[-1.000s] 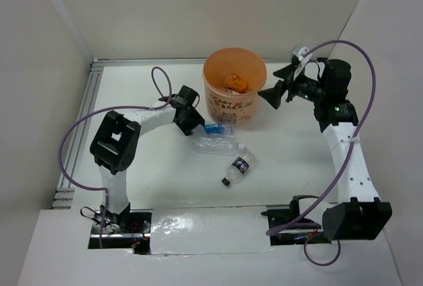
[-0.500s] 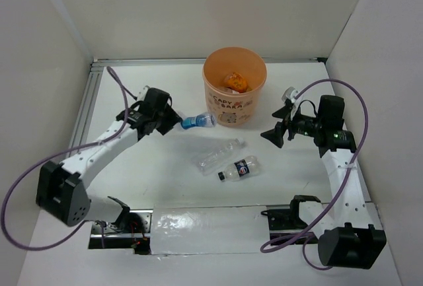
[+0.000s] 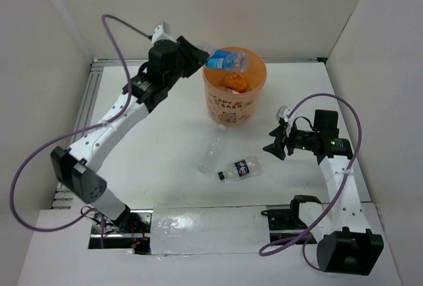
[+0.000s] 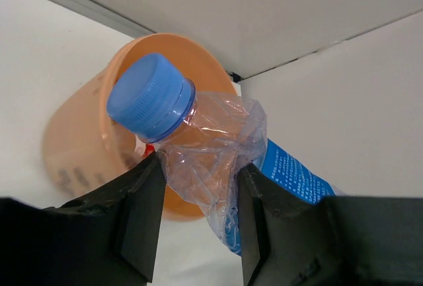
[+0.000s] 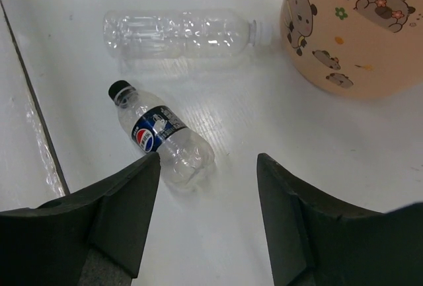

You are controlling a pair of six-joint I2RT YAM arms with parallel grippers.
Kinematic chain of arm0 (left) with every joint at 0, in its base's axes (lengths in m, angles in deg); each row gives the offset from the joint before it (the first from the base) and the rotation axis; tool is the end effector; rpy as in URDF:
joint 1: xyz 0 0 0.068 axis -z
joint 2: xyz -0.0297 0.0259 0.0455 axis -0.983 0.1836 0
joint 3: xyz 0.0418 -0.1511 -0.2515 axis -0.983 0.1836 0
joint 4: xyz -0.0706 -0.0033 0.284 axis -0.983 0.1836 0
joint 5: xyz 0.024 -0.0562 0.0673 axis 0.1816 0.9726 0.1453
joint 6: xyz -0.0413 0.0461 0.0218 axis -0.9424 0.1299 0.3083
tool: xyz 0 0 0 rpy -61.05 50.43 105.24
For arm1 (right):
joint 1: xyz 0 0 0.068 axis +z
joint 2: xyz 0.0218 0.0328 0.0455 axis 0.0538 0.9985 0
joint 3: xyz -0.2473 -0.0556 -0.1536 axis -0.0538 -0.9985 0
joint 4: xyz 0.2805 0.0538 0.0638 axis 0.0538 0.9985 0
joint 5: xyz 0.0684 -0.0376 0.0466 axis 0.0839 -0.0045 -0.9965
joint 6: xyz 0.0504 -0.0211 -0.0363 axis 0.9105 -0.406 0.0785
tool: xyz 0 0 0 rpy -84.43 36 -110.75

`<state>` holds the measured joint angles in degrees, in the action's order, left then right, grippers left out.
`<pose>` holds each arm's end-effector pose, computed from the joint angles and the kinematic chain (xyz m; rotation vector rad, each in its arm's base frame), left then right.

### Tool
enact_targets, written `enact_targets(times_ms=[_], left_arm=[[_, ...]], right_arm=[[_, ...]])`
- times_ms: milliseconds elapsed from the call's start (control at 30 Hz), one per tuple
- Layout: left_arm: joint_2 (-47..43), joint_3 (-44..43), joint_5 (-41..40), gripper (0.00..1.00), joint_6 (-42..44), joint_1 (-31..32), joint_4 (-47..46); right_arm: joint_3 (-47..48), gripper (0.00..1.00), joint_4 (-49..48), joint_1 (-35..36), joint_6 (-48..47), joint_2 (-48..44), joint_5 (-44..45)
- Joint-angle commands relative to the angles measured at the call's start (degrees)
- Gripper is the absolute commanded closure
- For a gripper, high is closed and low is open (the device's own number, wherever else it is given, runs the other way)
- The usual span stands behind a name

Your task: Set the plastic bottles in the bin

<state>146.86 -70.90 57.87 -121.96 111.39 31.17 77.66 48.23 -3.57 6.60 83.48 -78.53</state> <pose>0.3414 -0.1984 0.4668 -0.6077 1.7128 -0.9505 0.1921 0.0216 0.2969 -1.1052 1.7197 0.6274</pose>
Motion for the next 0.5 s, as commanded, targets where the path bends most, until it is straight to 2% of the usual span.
enact_targets(times_ms=[0, 33, 100, 133, 200, 233, 267, 333, 400, 467], left_arm=[[8.7, -12.6, -2.5, 0.71, 4.7, 1.4, -4.7], [14.2, -16.0, -3.1, 0.67, 5.3, 2.2, -3.3], [19.3, -22.3, -4.6, 0.59, 7.2, 3.1, 1.5], [21.5, -27.4, -4.6, 0.52, 7.8, 3.7, 3.5], [26.0, -30.4, -6.2, 0.37, 8.4, 4.2, 6.2], [26.6, -30.4, -6.2, 0.3, 8.4, 4.2, 6.8], [26.6, -30.4, -6.8, 0.19, 8.9, 4.2, 6.8], [26.6, -30.4, -7.5, 0.07, 9.6, 4.2, 6.8], [27.1, -30.4, -6.9, 0.0, 10.3, 4.2, 6.8], [27.1, -31.2, -6.4, 0.0, 10.9, 3.7, 6.8]], right_arm=[[-0.5, 0.32, 2.4, -0.3, -2.1, -2.2, -0.3], [-1.1, 0.24, 2.4, -0.3, -2.1, -2.9, -0.3], [-1.2, 0.16, 2.4, -0.8, -2.1, -3.6, -0.3], [-1.2, 0.12, 2.4, -0.8, -2.1, -4.2, -0.3], [-1.2, 0.02, 2.4, -0.8, -2.1, -4.7, 0.3], [-1.7, 0.02, 2.4, -0.8, -2.6, -4.7, 0.3], [-1.7, 0.0, 2.4, -0.8, -2.6, -4.7, 0.3], [-2.3, 0.0, 1.3, -0.8, -3.2, -4.7, 0.3], [-2.3, 0.0, 1.3, -0.8, -3.2, -4.7, 0.9], [-2.8, 0.0, 0.6, -0.8, -3.7, -3.6, 0.9]])
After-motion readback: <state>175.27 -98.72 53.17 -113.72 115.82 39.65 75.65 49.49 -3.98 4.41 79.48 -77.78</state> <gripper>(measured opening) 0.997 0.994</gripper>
